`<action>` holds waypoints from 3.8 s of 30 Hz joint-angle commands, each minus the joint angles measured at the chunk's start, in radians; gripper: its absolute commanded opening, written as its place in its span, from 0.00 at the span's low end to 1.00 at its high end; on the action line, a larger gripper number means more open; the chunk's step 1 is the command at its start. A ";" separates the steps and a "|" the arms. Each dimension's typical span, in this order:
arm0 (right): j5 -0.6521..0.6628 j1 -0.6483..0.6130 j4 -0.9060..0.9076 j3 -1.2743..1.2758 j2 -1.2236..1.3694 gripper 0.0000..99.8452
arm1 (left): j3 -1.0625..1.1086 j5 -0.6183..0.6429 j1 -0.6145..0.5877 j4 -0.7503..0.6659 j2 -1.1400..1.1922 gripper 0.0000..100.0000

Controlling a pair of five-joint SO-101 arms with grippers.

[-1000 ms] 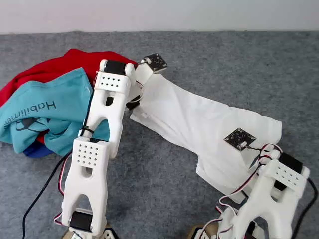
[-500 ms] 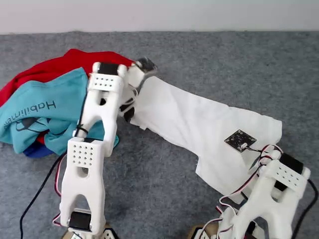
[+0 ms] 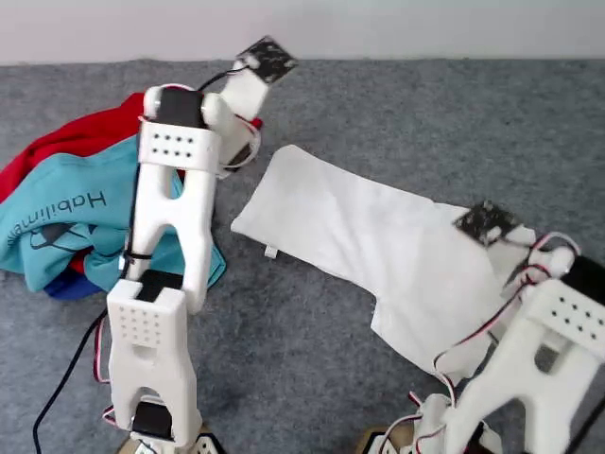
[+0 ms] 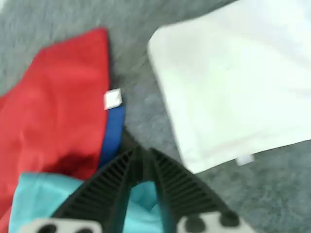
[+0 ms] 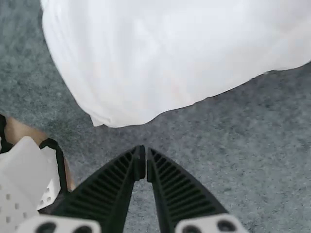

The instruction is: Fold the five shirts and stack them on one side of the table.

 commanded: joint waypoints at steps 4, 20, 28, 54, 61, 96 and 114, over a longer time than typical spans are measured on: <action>-0.269 -0.033 -0.091 -0.272 0.291 0.01 | -0.027 0.206 0.098 -0.160 -0.029 0.01; -0.601 0.038 -0.472 -0.638 1.044 0.01 | -0.421 0.532 0.048 -0.669 0.683 0.01; -0.597 0.068 -0.437 -0.663 1.070 0.01 | -0.624 0.526 0.018 -0.588 0.749 0.01; -0.080 -0.344 -0.005 -0.233 0.142 0.02 | -0.507 0.358 0.178 0.021 0.149 0.01; -0.080 -0.469 -0.019 0.164 -0.156 0.15 | -0.082 0.354 0.163 0.018 -0.110 0.01; -0.176 -0.469 -0.602 0.786 -0.200 0.23 | 1.477 0.370 0.078 -0.801 -0.721 0.01; -0.143 -0.450 -0.432 0.442 0.093 0.01 | 1.646 0.370 0.071 -0.911 -0.721 0.01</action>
